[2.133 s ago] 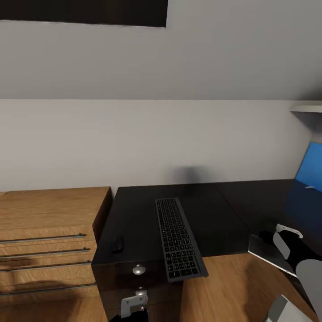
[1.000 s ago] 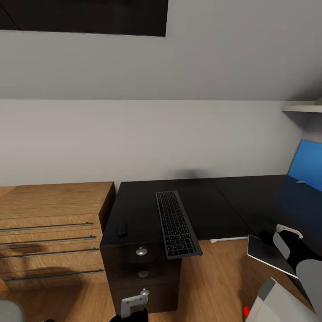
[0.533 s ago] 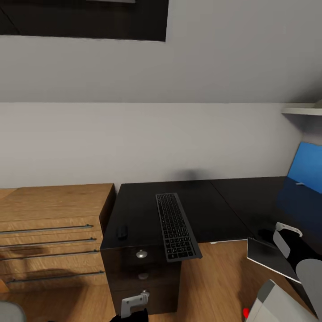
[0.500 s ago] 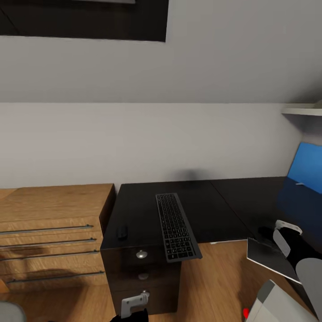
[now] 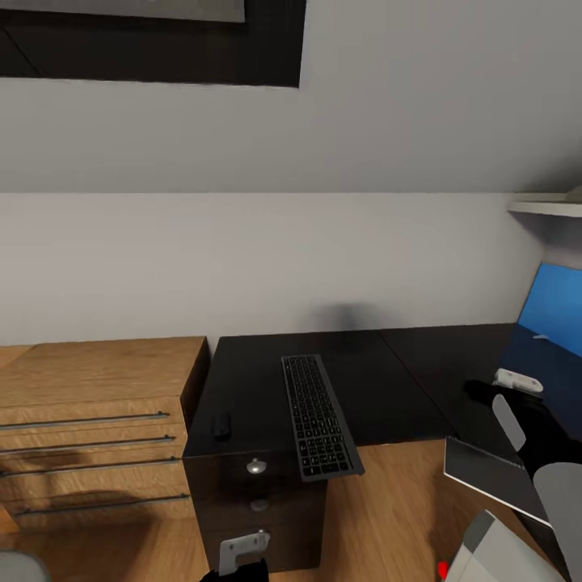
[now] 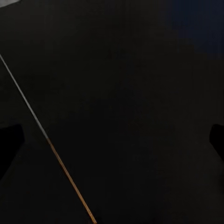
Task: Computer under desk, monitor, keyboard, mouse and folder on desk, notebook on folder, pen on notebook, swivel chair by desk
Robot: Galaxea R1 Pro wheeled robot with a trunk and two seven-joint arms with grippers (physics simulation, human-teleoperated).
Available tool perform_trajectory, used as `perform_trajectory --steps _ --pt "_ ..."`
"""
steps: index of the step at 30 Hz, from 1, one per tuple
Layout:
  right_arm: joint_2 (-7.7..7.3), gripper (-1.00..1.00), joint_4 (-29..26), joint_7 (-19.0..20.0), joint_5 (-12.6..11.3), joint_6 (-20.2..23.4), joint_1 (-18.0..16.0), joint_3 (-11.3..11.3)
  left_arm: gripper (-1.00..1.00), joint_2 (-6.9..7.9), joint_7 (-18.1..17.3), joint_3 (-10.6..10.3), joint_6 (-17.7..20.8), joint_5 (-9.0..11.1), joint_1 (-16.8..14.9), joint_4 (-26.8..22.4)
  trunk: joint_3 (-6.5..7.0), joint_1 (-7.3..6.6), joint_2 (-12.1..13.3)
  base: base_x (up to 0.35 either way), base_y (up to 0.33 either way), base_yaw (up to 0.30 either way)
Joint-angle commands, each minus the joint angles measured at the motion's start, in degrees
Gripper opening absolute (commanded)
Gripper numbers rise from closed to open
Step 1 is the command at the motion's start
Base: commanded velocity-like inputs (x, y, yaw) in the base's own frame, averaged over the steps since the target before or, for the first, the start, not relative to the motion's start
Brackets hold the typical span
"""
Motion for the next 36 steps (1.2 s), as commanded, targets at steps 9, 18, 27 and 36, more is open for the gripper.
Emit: perform_trajectory --steps 9,18,27,36 --pt "2.77 1.0 -19.1 -0.5 -1.0 10.8 8.9 -0.1 1.0 0.04 0.3 0.0 0.2 0.0 -0.1 1.0 1.55 -1.98 3.6 0.0 0.0 0.0" --pt "4.77 1.0 -29.6 -0.5 -6.7 22.5 12.0 -0.5 1.0 0.09 0.4 0.0 -1.4 -0.1 -0.1 1.2 3.17 -3.96 7.2 0.0 0.0 0.0" --pt "4.96 1.0 -30.3 -0.6 -8.7 23.7 12.5 -0.4 1.0 -0.08 0.4 -0.3 -5.1 -0.1 -0.1 1.1 4.85 -5.94 10.8 0.0 0.0 -0.014" --pt "4.97 1.0 -30.3 -0.8 -8.4 23.5 12.5 -0.4 1.0 -0.01 0.3 -0.6 -5.1 0.0 -0.1 1.1 5.65 -6.6 12.0 0.0 0.0 -0.097"
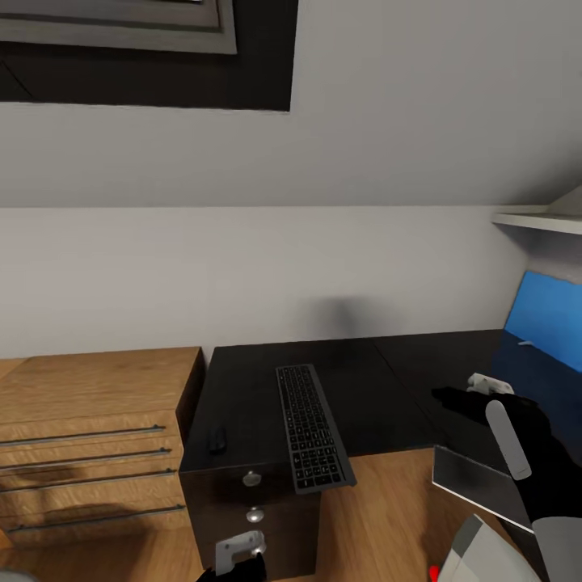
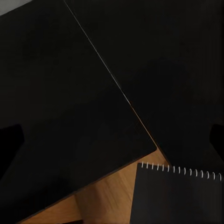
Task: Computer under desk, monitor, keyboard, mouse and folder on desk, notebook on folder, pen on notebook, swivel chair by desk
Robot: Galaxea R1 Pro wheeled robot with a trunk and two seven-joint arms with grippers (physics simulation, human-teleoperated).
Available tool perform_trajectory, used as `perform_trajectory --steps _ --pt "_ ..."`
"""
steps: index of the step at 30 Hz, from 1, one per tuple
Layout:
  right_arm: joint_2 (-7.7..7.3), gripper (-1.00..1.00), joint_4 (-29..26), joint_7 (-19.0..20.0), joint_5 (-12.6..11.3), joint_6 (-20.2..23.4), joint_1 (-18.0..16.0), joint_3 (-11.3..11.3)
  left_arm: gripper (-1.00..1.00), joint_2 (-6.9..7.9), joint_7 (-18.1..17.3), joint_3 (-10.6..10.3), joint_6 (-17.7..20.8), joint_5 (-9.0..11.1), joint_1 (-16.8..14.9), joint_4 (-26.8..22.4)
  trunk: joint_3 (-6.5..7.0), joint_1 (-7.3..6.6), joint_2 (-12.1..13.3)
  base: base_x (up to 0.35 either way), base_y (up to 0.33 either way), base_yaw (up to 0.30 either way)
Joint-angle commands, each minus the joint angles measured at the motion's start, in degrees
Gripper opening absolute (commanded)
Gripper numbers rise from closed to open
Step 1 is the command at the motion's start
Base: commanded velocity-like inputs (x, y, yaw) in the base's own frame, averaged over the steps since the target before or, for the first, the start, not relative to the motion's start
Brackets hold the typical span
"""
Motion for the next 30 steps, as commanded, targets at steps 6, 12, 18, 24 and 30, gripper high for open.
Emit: perform_trajectory --steps 6,12,18,24,30 --pt "0.04 1.0 -0.1 -0.6 -0.5 0.2 0.0 0.1 1.0 0.33 0.2 -2.5 -0.5 0.3 -0.1 0.0 -0.06 0.0 0.0 -0.063 0.077 -0.009" --pt "0.04 1.0 0.0 -0.5 -0.6 0.2 0.0 0.0 1.0 0.35 0.2 -2.5 -0.5 0.4 -0.1 0.0 -0.06 0.0 0.0 -0.196 0.238 0.0" --pt "0.1 1.0 0.1 -0.5 -0.6 0.2 0.0 0.1 1.0 0.37 0.2 -2.5 -0.5 0.4 -0.1 0.0 -0.06 0.0 0.0 -0.22 0.266 0.0" --pt "0.41 1.0 0.1 -0.5 -0.6 0.1 0.0 0.1 1.0 0.39 0.2 -2.5 -0.5 0.5 -0.1 0.0 -0.06 0.0 0.0 -0.222 0.268 0.0" --pt "1.65 1.0 0.1 -0.5 -0.5 0.1 0.1 0.0 1.0 0.41 0.2 -2.5 -0.5 0.5 -0.1 0.0 -0.06 0.0 0.0 -0.174 0.192 0.0"
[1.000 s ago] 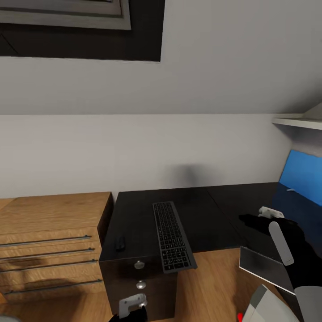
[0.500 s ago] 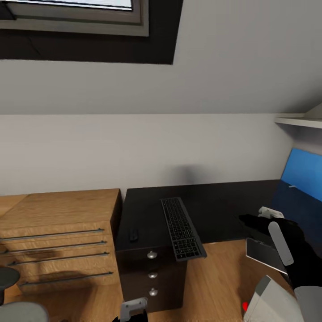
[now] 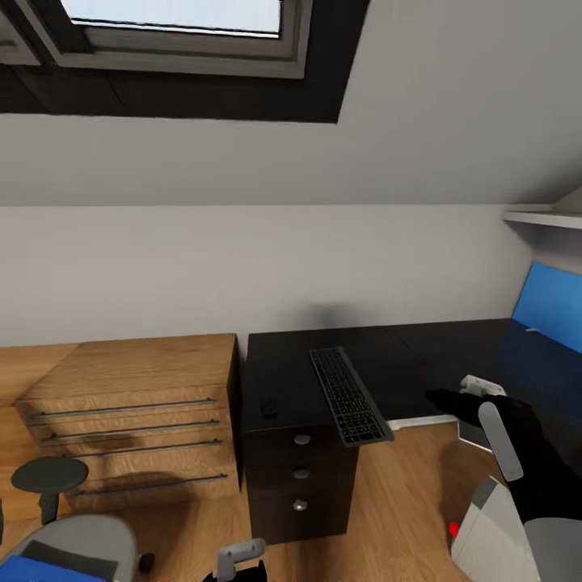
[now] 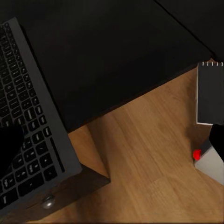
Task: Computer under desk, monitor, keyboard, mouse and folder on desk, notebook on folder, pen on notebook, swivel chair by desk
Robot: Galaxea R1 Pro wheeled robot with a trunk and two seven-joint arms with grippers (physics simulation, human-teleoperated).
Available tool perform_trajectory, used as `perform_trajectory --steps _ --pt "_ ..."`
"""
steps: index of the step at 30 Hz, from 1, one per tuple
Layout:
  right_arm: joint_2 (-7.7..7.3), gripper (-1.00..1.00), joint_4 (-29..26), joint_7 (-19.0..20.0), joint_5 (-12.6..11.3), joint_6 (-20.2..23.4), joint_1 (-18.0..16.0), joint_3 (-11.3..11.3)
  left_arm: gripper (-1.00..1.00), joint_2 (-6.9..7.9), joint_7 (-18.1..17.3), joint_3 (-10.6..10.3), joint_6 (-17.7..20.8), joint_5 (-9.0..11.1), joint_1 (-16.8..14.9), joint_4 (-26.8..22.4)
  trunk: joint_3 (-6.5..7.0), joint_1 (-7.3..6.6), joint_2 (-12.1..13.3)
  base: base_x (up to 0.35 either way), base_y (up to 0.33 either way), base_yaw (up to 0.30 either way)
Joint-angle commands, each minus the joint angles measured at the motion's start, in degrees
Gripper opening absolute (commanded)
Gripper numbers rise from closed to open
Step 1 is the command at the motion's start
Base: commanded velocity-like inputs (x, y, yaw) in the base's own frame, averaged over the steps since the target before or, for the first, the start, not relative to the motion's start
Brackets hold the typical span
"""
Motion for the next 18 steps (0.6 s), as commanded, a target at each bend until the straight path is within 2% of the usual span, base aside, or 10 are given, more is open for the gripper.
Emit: perform_trajectory --steps 1,8,18 --pt "0.18 1.0 -0.1 -0.5 -0.6 0.2 0.0 0.0 1.0 0.03 0.2 -0.2 -0.3 0.4 -0.1 -0.1 -0.07 -0.01 -0.1 -0.086 0.091 0.0" --pt "1.02 1.0 0.0 -0.6 -0.5 0.0 0.1 0.0 1.0 -0.01 0.2 -0.2 -0.3 0.4 -0.1 -0.1 -0.07 -0.01 -0.1 -0.037 0.039 0.0" --pt "1.14 1.0 0.1 -0.6 -0.5 0.0 0.2 0.0 1.0 -0.02 0.2 -0.2 -0.3 0.5 -0.1 -0.1 -0.07 -0.01 -0.1 -0.003 0.003 0.0"
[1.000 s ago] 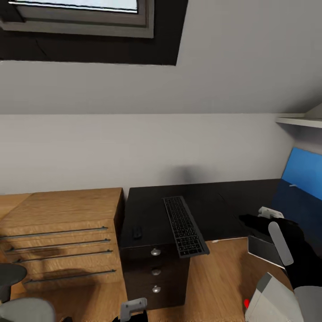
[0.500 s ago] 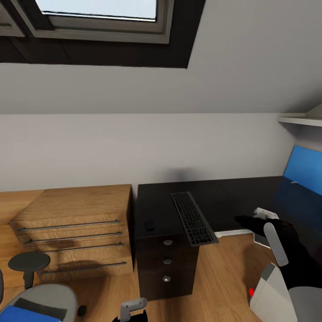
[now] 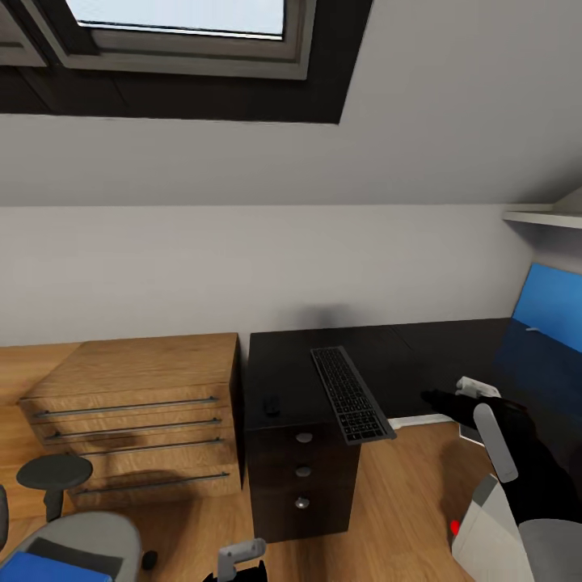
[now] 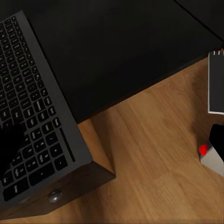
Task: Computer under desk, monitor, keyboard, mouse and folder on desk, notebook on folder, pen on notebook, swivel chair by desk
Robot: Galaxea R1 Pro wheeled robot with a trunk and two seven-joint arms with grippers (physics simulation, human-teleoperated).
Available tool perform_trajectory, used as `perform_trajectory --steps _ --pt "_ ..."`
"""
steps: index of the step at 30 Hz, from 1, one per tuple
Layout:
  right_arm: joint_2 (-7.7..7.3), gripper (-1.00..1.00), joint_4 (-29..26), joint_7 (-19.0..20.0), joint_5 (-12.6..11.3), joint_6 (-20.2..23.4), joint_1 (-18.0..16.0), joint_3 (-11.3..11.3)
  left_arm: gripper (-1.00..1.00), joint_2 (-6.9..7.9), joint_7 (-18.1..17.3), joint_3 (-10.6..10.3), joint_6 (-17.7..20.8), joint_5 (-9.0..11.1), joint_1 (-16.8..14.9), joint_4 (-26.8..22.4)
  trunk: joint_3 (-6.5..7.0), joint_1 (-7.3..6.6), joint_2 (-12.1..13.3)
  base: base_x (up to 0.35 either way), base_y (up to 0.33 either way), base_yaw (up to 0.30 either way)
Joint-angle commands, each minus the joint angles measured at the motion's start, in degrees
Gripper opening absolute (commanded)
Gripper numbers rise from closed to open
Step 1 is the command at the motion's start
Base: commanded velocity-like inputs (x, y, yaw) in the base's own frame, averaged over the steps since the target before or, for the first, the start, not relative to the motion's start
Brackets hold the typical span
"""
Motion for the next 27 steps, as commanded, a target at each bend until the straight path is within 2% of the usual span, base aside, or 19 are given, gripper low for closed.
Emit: perform_trajectory --steps 1,7,21,27 --pt "-0.01 1.0 -0.1 -0.5 -0.6 0.2 0.0 0.0 1.0 0.04 0.2 -0.2 -0.3 0.4 -0.1 -0.1 -0.07 0.0 0.0 0.0 0.0 0.0" --pt "0.0 1.0 0.1 -0.5 -0.6 0.2 0.0 0.0 1.0 0.04 0.2 -0.2 -0.3 0.4 -0.1 -0.1 -0.07 0.0 0.0 -0.134 0.0 0.0" --pt "0.02 1.0 1.3 -0.5 -0.6 0.1 0.1 0.0 1.0 0.02 0.2 -0.2 -0.3 0.4 -0.1 -0.1 -0.07 0.0 0.0 -0.299 0.0 0.0" --pt "0.0 1.0 1.4 -0.5 -0.6 0.1 0.1 0.0 1.0 0.0 0.2 -0.2 -0.3 0.3 -0.1 -0.1 -0.07 0.0 0.0 -0.153 0.0 0.0"
